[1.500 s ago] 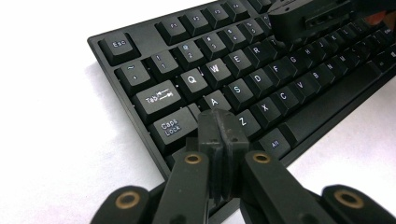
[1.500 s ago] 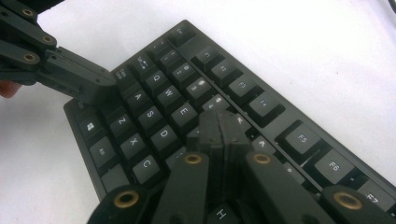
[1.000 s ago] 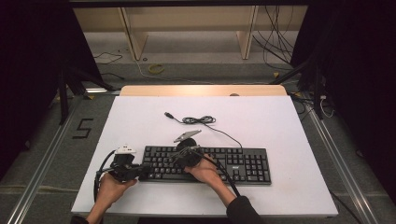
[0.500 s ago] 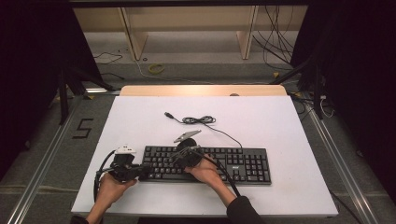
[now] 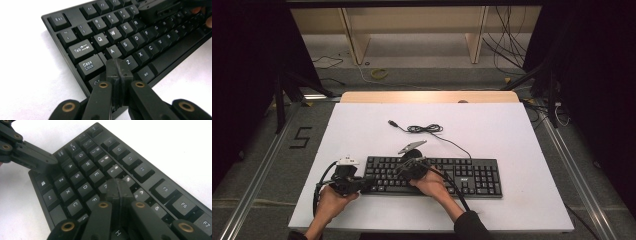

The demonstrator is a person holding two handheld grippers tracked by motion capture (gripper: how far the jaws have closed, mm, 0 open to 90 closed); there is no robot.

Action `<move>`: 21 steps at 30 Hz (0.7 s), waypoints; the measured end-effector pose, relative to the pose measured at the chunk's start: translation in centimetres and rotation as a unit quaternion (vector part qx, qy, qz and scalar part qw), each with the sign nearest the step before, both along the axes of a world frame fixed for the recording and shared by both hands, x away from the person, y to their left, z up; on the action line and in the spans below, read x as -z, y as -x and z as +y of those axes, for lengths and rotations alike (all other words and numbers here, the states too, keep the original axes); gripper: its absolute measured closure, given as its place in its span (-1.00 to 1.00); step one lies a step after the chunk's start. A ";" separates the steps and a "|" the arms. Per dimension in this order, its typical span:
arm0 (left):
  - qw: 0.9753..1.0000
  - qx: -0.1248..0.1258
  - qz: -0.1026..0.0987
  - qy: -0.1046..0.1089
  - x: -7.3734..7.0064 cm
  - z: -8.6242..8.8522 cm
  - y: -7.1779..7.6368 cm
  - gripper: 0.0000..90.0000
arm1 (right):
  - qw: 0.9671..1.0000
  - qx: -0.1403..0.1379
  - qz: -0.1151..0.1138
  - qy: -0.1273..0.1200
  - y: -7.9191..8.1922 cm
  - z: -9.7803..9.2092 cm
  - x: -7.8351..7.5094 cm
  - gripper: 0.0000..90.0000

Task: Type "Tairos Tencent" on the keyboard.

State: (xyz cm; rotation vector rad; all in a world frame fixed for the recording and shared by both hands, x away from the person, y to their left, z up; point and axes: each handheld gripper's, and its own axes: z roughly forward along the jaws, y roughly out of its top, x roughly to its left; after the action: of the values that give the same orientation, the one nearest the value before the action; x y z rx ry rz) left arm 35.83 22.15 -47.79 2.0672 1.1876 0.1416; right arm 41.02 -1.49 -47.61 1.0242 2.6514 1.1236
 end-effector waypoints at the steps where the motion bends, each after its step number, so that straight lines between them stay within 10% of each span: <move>1: 1.000 0.000 0.001 0.001 0.0 0.0 0.0 0.99 | 1.000 0.000 -0.001 0.001 0.0 0.0 0.0 1.00; 21: 0.999 -0.006 -0.023 0.024 -0.9 0.3 0.1 0.92 | 0.999 0.016 -0.014 -0.047 0.3 -1.6 -1.4 0.99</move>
State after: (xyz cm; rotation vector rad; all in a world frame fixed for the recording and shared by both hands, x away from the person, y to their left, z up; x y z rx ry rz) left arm 35.68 22.46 -46.93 2.0045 1.1646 0.1642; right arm 40.69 -3.10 -46.21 1.0541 2.5732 1.2582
